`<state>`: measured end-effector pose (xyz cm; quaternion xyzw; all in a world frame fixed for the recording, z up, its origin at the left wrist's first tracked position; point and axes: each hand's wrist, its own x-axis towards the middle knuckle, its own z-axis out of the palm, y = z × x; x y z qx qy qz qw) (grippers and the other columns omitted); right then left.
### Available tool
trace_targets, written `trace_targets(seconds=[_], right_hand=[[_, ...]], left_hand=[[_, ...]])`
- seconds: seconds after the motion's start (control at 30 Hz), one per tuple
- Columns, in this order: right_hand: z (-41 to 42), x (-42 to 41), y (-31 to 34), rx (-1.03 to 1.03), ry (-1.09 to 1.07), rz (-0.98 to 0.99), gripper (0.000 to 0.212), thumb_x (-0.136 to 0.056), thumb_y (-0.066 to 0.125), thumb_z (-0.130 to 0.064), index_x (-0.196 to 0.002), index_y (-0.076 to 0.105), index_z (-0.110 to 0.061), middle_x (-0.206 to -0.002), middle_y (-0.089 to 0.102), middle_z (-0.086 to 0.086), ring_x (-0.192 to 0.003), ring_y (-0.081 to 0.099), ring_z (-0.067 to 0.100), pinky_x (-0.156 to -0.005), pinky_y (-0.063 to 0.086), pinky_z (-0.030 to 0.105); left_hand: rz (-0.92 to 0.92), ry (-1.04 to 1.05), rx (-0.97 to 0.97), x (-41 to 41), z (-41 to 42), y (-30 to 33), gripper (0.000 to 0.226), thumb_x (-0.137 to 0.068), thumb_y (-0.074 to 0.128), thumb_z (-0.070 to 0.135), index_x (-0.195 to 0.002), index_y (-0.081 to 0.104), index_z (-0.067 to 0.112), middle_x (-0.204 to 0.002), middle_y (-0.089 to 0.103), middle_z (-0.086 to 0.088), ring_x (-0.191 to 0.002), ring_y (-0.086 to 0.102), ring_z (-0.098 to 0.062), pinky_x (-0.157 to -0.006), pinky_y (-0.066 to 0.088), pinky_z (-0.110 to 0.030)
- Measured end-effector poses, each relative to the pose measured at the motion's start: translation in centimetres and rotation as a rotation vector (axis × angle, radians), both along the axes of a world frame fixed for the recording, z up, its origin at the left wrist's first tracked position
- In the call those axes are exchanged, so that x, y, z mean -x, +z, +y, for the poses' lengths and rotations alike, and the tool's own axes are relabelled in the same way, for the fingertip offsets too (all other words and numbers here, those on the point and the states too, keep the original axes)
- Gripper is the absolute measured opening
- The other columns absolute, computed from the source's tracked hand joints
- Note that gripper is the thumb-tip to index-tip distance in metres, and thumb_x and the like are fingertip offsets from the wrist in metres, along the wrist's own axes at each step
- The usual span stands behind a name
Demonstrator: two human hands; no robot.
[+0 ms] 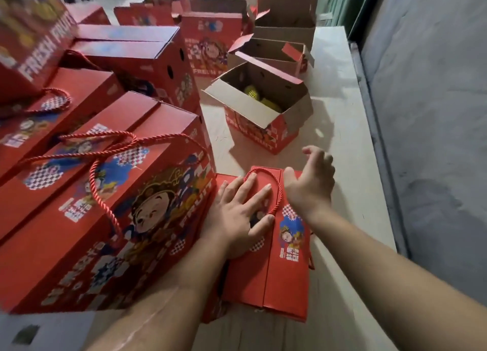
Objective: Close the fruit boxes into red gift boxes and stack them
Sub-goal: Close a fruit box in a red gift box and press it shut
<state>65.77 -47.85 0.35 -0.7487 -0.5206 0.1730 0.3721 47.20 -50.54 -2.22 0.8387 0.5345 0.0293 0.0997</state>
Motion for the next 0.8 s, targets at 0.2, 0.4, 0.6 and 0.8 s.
trace_targets(seconds=[0.2, 0.4, 0.6, 0.8], right_hand=[[13.8, 0.3, -0.6, 0.341, 0.351, -0.144, 0.067, -0.097, 0.053, -0.024, -0.159, 0.028, -0.017, -0.166, 0.020, 0.003, -0.139, 0.047, 0.034, -0.118, 0.036, 0.046], [21.5, -1.8, -2.5, 0.486, 0.334, -0.455, 0.082, -0.093, 0.065, -0.032, -0.159, 0.017, -0.026, -0.167, 0.000, -0.006, -0.139, 0.046, 0.045, -0.114, 0.040, 0.060], [20.5, -3.7, -2.2, 0.411, 0.276, -0.761, 0.031, -0.096, 0.049, -0.014, -0.126, 0.052, -0.017, -0.112, 0.043, 0.006, -0.108, 0.061, 0.044, -0.074, 0.045, 0.048], [14.8, -9.2, -0.9, 0.560, 0.239, -0.883, 0.047, -0.093, 0.049, -0.006, -0.138, 0.054, -0.015, -0.129, 0.050, 0.008, -0.120, 0.060, 0.045, -0.077, 0.050, 0.050]], left_hand=[[-0.027, 0.003, -0.016, 0.0, 0.4, -0.5, 0.072, -0.094, 0.022, 0.077, -0.161, 0.010, 0.054, -0.173, -0.009, 0.014, -0.159, -0.016, -0.015, -0.127, -0.013, -0.042], [-0.030, 0.006, -0.005, 0.0, 0.4, -0.7, 0.071, -0.096, 0.026, 0.075, -0.161, 0.005, 0.055, -0.172, -0.015, 0.015, -0.157, -0.024, -0.018, -0.127, -0.016, -0.043], [0.015, 0.012, 0.001, 0.1, 0.3, -0.5, 0.070, -0.096, 0.026, 0.074, -0.161, 0.005, 0.056, -0.172, -0.015, 0.016, -0.159, -0.021, -0.022, -0.127, -0.014, -0.046], [0.113, 0.021, 0.005, -0.2, 0.3, -0.1, 0.070, -0.093, 0.013, 0.075, -0.159, -0.007, 0.058, -0.171, -0.020, 0.015, -0.158, -0.024, -0.020, -0.126, -0.017, -0.043]])
